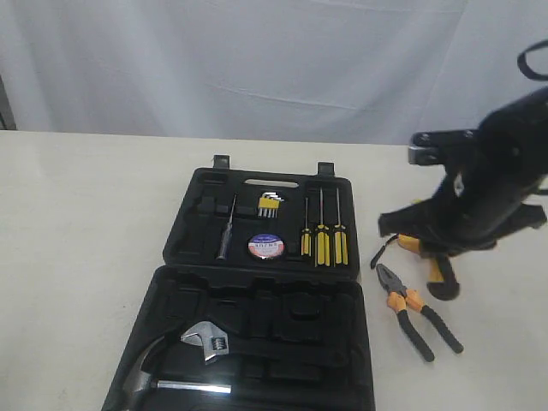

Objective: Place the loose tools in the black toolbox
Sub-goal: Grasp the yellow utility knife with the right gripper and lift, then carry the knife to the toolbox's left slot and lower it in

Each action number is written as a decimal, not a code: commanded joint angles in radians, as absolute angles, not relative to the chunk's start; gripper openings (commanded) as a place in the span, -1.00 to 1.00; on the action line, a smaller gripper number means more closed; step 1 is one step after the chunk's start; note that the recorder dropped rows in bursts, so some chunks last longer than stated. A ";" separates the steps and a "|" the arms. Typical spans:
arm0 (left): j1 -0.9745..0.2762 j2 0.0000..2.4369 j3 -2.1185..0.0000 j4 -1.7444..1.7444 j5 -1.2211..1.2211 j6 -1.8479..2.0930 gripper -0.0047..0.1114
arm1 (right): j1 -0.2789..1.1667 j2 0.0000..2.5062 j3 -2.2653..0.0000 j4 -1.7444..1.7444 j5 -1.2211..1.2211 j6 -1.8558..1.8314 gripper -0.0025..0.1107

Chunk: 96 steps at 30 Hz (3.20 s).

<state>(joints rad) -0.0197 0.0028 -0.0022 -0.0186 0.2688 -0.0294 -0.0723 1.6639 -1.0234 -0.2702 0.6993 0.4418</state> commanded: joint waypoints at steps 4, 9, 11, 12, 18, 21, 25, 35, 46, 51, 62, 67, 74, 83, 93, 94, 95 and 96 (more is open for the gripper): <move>-0.022 0.000 0.000 -0.021 0.268 -0.031 -0.92 | 0.248 1.747 -1.374 -0.229 0.750 0.607 -0.96; -0.022 0.000 0.000 -0.021 0.268 -0.031 -0.92 | 0.419 1.978 -1.565 -0.371 0.510 0.823 -0.96; -0.022 0.000 0.000 -0.021 0.268 -0.031 -0.92 | 0.448 2.074 -1.643 -0.562 0.517 0.987 -0.96; -0.022 0.000 0.000 -0.021 0.268 -0.031 -0.92 | 0.458 2.130 -1.682 -0.671 0.548 1.045 -0.96; -0.022 0.000 0.000 -0.021 0.268 -0.031 -0.92 | 0.491 2.251 -1.738 -0.901 0.554 1.352 -0.96; -0.022 0.000 0.000 -0.021 0.268 -0.033 -0.92 | 0.491 2.279 -1.738 -0.977 0.558 1.463 -0.96; -0.022 0.000 0.000 -0.021 0.268 -0.031 -0.92 | 0.491 2.298 -1.738 -1.052 0.570 1.545 -0.96; -0.022 0.000 0.000 -0.021 0.268 -0.031 -0.92 | 0.491 2.333 -1.738 -1.083 0.569 1.636 -0.96; -0.022 0.000 0.000 -0.021 0.268 -0.031 -0.92 | 0.491 2.351 -1.738 -1.134 0.531 1.701 -0.96; -0.022 0.000 0.000 -0.021 0.268 -0.031 -0.92 | 0.491 2.367 -1.738 -1.134 0.528 1.704 -0.96; -0.022 0.000 0.000 -0.021 0.268 -0.031 -0.92 | 0.491 2.388 -1.738 -1.134 0.527 1.675 -0.96; -0.022 0.000 0.000 -0.021 0.268 -0.031 -0.92 | 0.491 2.388 -1.738 -1.134 0.525 1.670 -0.96; -0.022 0.000 0.000 -0.021 0.268 -0.031 -0.92 | 0.491 2.388 -1.738 -1.134 0.525 1.670 -0.36; -0.022 0.000 0.000 -0.021 0.268 -0.031 -0.92 | 0.491 2.382 -1.738 -1.134 0.527 1.670 0.01; -0.022 0.000 0.000 -0.021 0.268 -0.031 -0.92 | 0.491 2.354 -1.738 -1.285 0.491 1.729 -0.96; -0.022 0.000 0.000 -0.021 0.268 -0.031 -0.92 | 0.491 2.358 -1.738 -1.307 0.506 1.746 -0.96; -0.022 0.000 0.000 -0.021 0.268 -0.031 -0.92 | 0.491 2.367 -1.738 -1.356 0.532 1.769 -0.96; -0.022 0.000 0.000 -0.021 0.268 -0.031 -0.92 | 0.491 2.376 -1.738 -1.378 0.540 1.780 -0.96</move>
<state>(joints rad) -0.0197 0.0028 -0.0022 -0.0186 0.2688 -0.0294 0.4928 2.3603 -1.7402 -1.3125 0.5100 1.7445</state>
